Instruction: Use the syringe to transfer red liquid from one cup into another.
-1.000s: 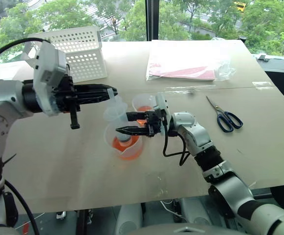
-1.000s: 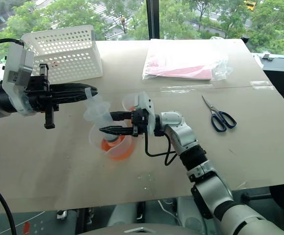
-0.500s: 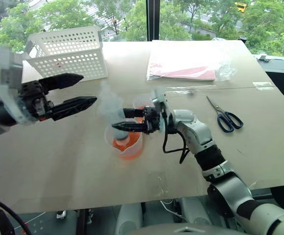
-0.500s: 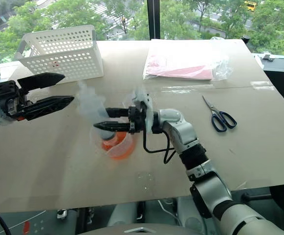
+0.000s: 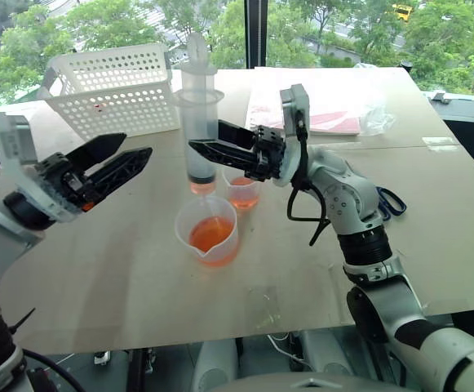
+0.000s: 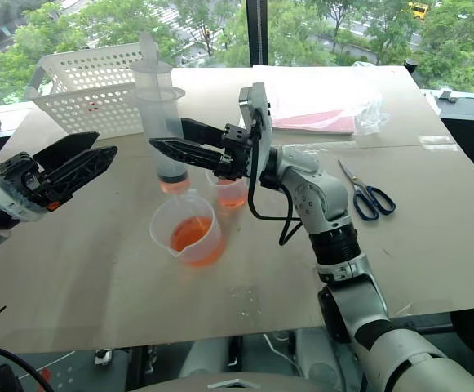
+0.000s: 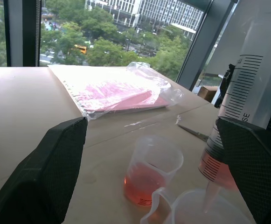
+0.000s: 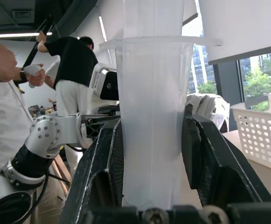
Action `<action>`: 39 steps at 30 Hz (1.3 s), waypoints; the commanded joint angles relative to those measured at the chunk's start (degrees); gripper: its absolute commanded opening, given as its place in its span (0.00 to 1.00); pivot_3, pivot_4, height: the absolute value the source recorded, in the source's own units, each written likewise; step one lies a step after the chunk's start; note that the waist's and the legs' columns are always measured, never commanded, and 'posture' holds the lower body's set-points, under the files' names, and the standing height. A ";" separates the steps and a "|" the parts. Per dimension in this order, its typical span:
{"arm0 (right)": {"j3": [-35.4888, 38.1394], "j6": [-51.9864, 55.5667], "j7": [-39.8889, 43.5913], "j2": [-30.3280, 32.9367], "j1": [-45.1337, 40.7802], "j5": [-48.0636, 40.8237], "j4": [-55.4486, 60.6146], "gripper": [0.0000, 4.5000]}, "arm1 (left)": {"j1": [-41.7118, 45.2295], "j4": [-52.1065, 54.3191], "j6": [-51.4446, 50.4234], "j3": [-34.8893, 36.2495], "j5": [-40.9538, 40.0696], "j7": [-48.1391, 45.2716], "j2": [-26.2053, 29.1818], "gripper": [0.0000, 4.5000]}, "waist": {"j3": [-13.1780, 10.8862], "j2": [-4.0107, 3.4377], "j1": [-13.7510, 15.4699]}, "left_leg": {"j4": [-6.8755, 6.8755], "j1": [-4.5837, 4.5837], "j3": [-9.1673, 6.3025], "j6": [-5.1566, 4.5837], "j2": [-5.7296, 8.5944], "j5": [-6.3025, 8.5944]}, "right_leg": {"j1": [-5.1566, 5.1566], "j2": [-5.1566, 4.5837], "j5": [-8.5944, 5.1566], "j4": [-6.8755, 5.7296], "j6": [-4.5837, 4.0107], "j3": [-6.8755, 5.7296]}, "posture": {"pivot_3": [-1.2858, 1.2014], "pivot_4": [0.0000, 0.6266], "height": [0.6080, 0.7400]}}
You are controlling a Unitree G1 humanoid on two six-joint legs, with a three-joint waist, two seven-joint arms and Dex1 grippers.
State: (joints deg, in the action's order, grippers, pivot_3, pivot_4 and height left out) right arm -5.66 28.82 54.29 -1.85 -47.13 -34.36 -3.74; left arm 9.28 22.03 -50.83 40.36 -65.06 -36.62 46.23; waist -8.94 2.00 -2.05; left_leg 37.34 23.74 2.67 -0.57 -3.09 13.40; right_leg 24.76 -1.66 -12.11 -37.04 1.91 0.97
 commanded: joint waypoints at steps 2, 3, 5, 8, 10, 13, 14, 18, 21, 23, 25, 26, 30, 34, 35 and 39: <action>0.69 1.05 -1.66 -0.25 -0.97 -2.25 3.82 0.30 | 0.52 1.56 2.08 0.16 -1.28 2.48 -0.94 1.00 | 0.00 0.01 0.00 | -0.01 0.00 -0.03 0.00 0.00 0.00 | 0.00 0.01 0.00 0.00 0.00 -0.02 | 0.52 0.24 1.00; 0.07 1.06 -1.44 0.03 -0.49 -1.98 4.16 0.30 | 0.49 1.66 2.31 -0.19 -1.22 2.80 -1.13 1.00 | 0.00 0.00 0.00 | -0.01 0.00 -0.03 0.00 0.00 0.00 | 0.00 0.01 0.00 -0.01 0.00 -0.02 | 0.52 0.24 1.00; -0.73 0.89 -1.05 0.44 0.18 -1.66 4.55 0.30 | 0.33 1.93 2.67 -0.71 -1.25 3.27 -1.34 1.00 | 0.00 0.01 0.00 | -0.01 0.00 -0.02 0.00 0.00 0.00 | 0.00 0.01 0.00 0.00 0.00 -0.02 | 0.52 0.24 1.00; -0.62 1.25 -2.43 0.17 0.54 -1.80 4.55 0.30 | 0.16 2.49 2.93 -1.20 -1.65 4.38 -1.86 1.00 | 0.01 0.01 -0.01 | -0.01 0.00 -0.01 0.00 0.00 0.00 | 0.00 0.01 0.00 0.00 0.00 -0.01 | 0.52 0.24 1.00; -0.81 0.88 -2.92 0.23 0.72 -1.46 4.50 0.30 | -0.25 3.11 3.12 -1.40 -1.94 5.14 -2.35 1.00 | 0.01 0.01 -0.01 | -0.01 0.00 -0.01 0.00 0.00 0.00 | 0.00 0.01 0.00 0.00 0.00 -0.01 | 0.52 0.24 1.00; -0.64 0.86 -3.56 0.32 0.68 -1.61 4.76 0.30 | -0.52 3.85 3.37 -1.65 -2.51 6.15 -3.02 1.00 | 0.01 0.01 -0.01 | -0.01 0.01 -0.01 0.00 0.00 0.00 | 0.00 0.01 0.00 0.01 0.00 0.00 | 0.52 0.24 1.00; -0.55 1.00 -3.73 0.37 0.66 -1.79 4.88 0.30 | -0.56 4.01 3.44 -1.74 -2.64 6.35 -3.12 1.00 | 0.01 0.01 -0.01 | -0.01 0.01 -0.01 0.00 0.00 0.00 | 0.00 0.01 0.00 0.01 0.00 0.00 | 0.52 0.24 1.00; -1.63 0.69 -3.02 1.17 1.12 -1.12 5.18 0.30 | -0.41 3.94 4.64 -2.29 -2.26 6.64 -3.58 1.00 | 0.00 0.01 0.00 | -0.01 0.00 -0.01 0.00 0.00 0.00 | 0.00 0.01 0.00 0.01 0.00 -0.01 | 0.52 0.24 1.00; -0.83 1.90 -4.12 1.23 0.63 -2.29 6.03 0.30 | -0.39 3.90 5.57 -2.90 -1.95 6.84 -4.02 1.00 | 0.00 0.01 0.00 | -0.01 0.01 -0.01 0.00 0.01 0.00 | 0.00 0.01 0.00 0.02 0.00 -0.01 | 0.52 0.24 1.00; 0.66 2.68 -5.11 1.30 -0.49 -3.46 6.01 0.30 | 0.02 3.96 6.31 -3.63 -1.19 6.87 -4.17 1.00 | 0.00 0.01 0.00 | -0.01 0.00 -0.01 0.00 0.01 0.00 | 0.00 0.01 0.00 0.02 0.00 -0.01 | 0.52 0.24 1.00; 2.09 1.93 -5.86 1.81 -2.28 -3.29 4.52 0.30 | 1.54 3.40 7.26 -4.11 -0.45 7.43 -3.78 1.00 | 0.00 0.00 0.06 | -0.01 0.01 -0.01 0.00 0.01 0.00 | 0.00 0.02 0.00 0.02 0.00 -0.01 | 0.52 0.24 1.00; 2.80 0.73 -6.39 2.20 -3.57 -2.42 3.05 0.30 | 2.70 2.89 7.69 -4.30 -0.23 7.76 -3.25 1.00 | -0.01 0.00 0.12 | -0.01 0.01 -0.01 0.00 0.01 0.00 | 0.00 0.02 0.00 0.02 0.00 -0.01 | 0.52 0.24 1.00; 3.58 -2.96 -7.22 4.93 -7.91 2.13 -4.00 0.30 | 6.43 1.16 9.63 -6.58 4.17 6.07 -0.31 1.00 | 0.01 0.01 0.11 | 0.01 0.01 -0.03 0.00 0.03 0.00 | -0.01 0.05 0.00 0.04 0.00 -0.01 | 0.52 0.24 1.00; 1.53 -13.02 -4.22 6.51 -9.08 8.87 -14.59 0.30 | 12.73 -1.83 12.05 -11.95 9.55 0.69 4.75 1.00 | 0.02 0.03 0.22 | -0.02 0.02 -0.01 -0.01 0.07 0.00 | -0.03 0.05 0.00 0.09 0.00 0.00 | 0.52 0.24 1.00; 1.62 -15.05 -4.03 6.11 -9.46 9.73 -17.19 0.30 | 14.18 -2.95 12.75 -13.62 11.18 -1.04 5.88 1.00 | 0.00 0.02 0.18 | -0.02 0.03 -0.01 0.00 0.07 0.00 | -0.02 0.05 0.00 0.12 0.00 0.01 | 0.52 0.24 1.00; 0.88 -23.33 -2.08 5.07 -10.32 13.86 -25.88 0.30 | 21.26 -9.10 15.85 -21.00 18.22 -7.52 9.07 1.00 | -0.05 -0.06 -0.16 | -0.09 0.05 0.05 0.00 0.06 0.00 | 0.01 0.06 0.00 0.15 0.01 0.06 | 0.52 0.24 1.00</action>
State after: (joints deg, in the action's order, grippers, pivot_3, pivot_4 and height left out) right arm -4.71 10.23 50.76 3.59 -55.11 -21.59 -28.63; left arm 27.93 15.06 -37.26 21.41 -50.09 -41.36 53.86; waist -8.99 1.94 -2.22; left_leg 37.24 23.79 2.71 -0.57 -3.03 13.40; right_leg 24.77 -1.58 -12.11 -36.88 1.92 1.02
